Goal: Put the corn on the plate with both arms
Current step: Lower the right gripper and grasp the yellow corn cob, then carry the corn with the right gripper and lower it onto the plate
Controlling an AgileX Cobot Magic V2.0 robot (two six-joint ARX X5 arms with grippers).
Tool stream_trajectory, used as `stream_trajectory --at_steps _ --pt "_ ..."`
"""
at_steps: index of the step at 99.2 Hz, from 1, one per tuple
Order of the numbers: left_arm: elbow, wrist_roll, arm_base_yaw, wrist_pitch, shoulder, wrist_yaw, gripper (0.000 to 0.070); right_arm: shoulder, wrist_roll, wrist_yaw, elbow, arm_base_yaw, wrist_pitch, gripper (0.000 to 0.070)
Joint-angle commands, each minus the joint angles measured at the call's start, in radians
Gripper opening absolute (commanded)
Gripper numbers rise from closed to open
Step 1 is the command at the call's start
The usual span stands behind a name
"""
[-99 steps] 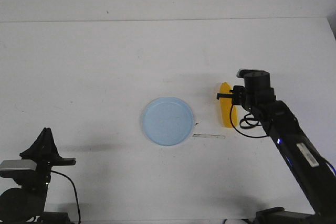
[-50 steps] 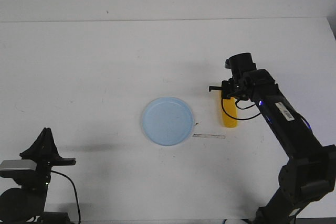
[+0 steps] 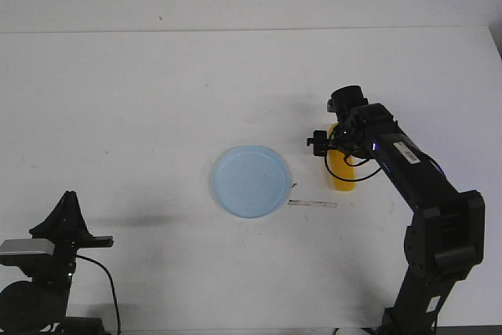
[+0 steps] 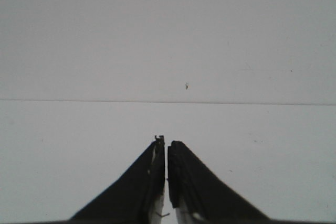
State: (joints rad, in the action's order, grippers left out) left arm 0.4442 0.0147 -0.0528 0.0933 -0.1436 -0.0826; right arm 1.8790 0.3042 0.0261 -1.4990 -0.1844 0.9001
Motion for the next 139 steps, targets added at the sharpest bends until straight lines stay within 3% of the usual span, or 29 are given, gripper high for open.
stream_trajectory --at_steps 1,4,9,13,14,31,43,65,71,104,123,139 --pt "0.005 0.005 0.000 -0.012 0.002 -0.004 0.0002 0.024 0.002 0.000 -0.018 -0.006 -0.006 0.0512" --pt "0.005 0.005 0.000 -0.012 0.002 -0.004 0.0002 0.026 0.002 0.000 -0.018 -0.006 -0.008 0.0495" --pt "0.005 0.005 0.000 -0.012 0.002 -0.004 0.0002 0.026 0.002 0.000 -0.018 -0.006 -0.009 0.0406" --pt "0.005 0.005 0.000 -0.012 0.002 -0.004 0.0002 0.026 0.002 0.000 -0.018 -0.006 -0.009 0.0308" --pt "0.005 0.005 0.000 -0.011 0.002 -0.004 0.0002 0.026 0.003 0.000 -0.018 -0.006 -0.011 0.0242" --pt "0.005 0.005 0.000 -0.012 0.002 -0.004 0.0001 0.013 0.013 -0.005 -0.034 -0.006 0.002 0.0242" --pt "0.005 0.005 0.000 -0.012 0.002 -0.004 0.0002 -0.008 0.006 -0.060 -0.092 -0.023 0.020 0.0242" --pt "0.005 0.005 0.000 -0.012 0.002 -0.004 0.0001 -0.020 -0.060 -0.373 -0.157 -0.122 -0.006 0.0242" --pt "0.005 0.005 0.000 -0.012 0.002 -0.004 0.0002 -0.017 -0.066 -0.423 -0.157 -0.160 -0.021 0.0242" --pt "0.005 0.005 0.000 -0.012 0.002 -0.004 0.0002 0.091 -0.035 -0.427 -0.156 -0.378 -0.045 0.0242" --pt "0.005 0.005 0.000 -0.011 0.002 -0.004 0.0002 0.128 -0.039 -0.414 -0.156 -0.407 -0.026 0.0247" --pt "0.005 0.005 0.000 -0.012 0.002 -0.004 0.0002 0.131 -0.039 -0.386 -0.156 -0.407 -0.026 0.0309"
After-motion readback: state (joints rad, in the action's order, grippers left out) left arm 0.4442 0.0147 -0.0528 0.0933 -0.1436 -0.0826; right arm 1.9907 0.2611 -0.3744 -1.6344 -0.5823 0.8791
